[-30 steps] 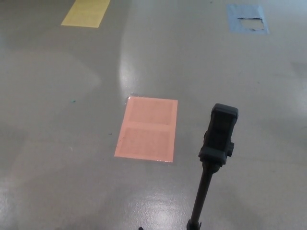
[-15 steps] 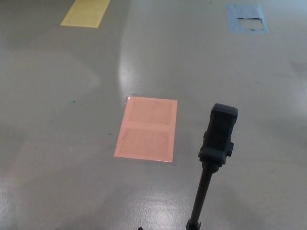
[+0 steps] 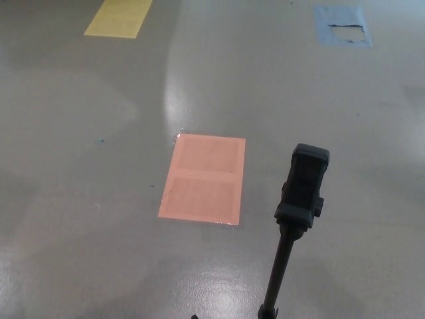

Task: The robot uses its left hand to grab the top of a phone stand kept on the floor and rotates it anti-clockwise

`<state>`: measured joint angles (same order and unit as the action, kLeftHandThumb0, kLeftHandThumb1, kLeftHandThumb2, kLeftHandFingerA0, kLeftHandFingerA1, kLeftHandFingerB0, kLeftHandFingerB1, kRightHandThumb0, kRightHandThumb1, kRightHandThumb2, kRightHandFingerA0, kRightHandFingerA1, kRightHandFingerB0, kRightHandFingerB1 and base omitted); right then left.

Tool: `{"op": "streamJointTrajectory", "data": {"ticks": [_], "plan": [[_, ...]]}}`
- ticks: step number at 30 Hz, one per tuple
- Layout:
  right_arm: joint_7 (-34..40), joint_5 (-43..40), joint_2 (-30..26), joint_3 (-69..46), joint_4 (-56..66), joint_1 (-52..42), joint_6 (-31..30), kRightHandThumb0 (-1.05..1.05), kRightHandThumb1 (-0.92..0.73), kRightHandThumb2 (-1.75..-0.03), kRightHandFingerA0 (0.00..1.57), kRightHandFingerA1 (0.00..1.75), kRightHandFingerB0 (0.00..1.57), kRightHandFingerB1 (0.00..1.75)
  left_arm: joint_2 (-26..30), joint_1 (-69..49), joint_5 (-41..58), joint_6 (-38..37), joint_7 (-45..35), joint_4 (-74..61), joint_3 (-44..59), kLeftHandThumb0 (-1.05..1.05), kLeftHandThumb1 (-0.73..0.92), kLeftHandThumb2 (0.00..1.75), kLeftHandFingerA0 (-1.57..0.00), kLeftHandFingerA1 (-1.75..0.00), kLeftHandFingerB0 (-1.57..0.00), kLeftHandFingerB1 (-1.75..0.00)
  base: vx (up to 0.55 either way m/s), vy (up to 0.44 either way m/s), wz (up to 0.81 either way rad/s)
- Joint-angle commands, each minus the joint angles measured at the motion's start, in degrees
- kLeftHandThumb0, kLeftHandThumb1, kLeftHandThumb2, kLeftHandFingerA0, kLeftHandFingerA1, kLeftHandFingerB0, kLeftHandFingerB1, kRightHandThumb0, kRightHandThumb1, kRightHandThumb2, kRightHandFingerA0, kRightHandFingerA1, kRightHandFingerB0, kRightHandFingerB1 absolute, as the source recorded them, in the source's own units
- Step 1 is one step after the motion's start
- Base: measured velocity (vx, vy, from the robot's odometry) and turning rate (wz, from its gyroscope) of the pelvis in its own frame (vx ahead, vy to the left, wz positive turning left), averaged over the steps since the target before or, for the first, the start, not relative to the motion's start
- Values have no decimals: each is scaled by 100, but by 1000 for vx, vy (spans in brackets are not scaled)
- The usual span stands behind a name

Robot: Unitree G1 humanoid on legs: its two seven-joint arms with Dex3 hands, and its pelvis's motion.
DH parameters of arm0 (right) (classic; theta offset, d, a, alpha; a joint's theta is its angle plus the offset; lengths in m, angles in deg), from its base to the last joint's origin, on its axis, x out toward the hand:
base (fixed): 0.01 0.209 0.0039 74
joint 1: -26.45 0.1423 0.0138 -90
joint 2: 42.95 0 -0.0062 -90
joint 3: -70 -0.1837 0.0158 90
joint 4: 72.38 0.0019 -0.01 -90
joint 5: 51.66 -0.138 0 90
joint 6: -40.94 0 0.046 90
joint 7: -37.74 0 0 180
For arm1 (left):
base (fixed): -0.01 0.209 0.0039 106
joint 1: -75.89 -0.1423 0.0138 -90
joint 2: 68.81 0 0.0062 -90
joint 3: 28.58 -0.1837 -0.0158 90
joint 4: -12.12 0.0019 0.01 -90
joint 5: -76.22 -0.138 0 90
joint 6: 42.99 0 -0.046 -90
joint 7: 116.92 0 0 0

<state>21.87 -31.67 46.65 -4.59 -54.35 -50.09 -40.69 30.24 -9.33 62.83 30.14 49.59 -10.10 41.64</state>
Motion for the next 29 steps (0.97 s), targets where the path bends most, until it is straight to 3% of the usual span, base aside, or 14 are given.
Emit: {"op": "streamJointTrajectory", "data": {"ticks": [1,3,7,8,11,12,15,16,19,20,23,25,26,29], "plan": [[37,29,-85,9,-35,14,-48,-50,-81,-65,65,47,38,33,55,5,-185,-104,24,40,49,-58,69,61,-48,-38,-25,-31,0,0,0],[27,31,-90,15,-36,14,-35,-55,-68,-94,57,59,32,47,39,9,-181,-85,19,55,73,-57,68,61,-47,-38,-26,-31,0,0,0],[14,43,-104,37,-29,9,-14,-55,-68,-94,57,59,32,47,23,11,-205,-68,20,69,103,-58,69,61,-47,-38,-26,-31,0,0,0],[1,27,-104,26,-25,9,-27,-50,-81,-65,64,46,37,33,35,3,-232,-97,29,57,97,-58,69,61,-47,-38,-26,-31,0,0,0],[-9,16,-102,19,-24,9,-38,-50,-81,-65,64,47,37,33,39,-3,-268,-94,40,41,96,-58,69,61,-49,-38,-27,-31,0,0,0],[-21,12,-102,16,-21,17,-47,-54,-68,-94,56,58,31,46,37,9,-267,-93,26,44,104,-56,69,61,-48,-38,-26,-31,0,0,0],[-39,3,-101,10,-19,30,-62,-54,-75,-69,62,49,33,35,31,31,-282,-83,6,51,121,-56,69,61,-49,-38,-26,-31,0,0,0],[-30,5,-99,10,-21,30,-68,-55,-68,-93,57,58,30,46,32,26,-293,-98,19,48,120,-56,68,61,-51,-39,-27,-31,0,0,0],[-33,10,-99,14,-32,54,-50,-55,-68,-94,56,58,30,46,36,40,-334,-97,47,31,120,-57,68,61,-50,-39,-27,-31,0,0,0],[-44,11,-102,15,-33,59,-45,-50,-82,-65,63,44,36,33,27,52,-345,-80,58,46,121,-56,67,61,-53,-39,-26,-30,0,0,0],[-58,11,-106,16,-40,62,-36,-50,-82,-65,62,44,36,33,17,75,-376,-45,75,73,106,-62,59,84,-46,-51,-22,-42,0,0,0],[-52,9,-105,13,-47,68,-36,-54,-68,-94,54,58,29,46,14,88,-386,-44,61,81,100,-55,68,61,-52,-39,-24,-30,0,0,0],[-49,23,-110,25,-55,69,-18,-50,-82,-65,62,44,37,33,13,82,-376,-58,48,79,109,-55,68,61,-51,-38,-26,-30,0,0,0],[-48,49,-120,50,-64,73,7,-50,-82,-65,62,44,37,33,14,71,-374,-93,42,79,123,-55,68,61,-48,-37,-26,-31,0,0,0]]}}
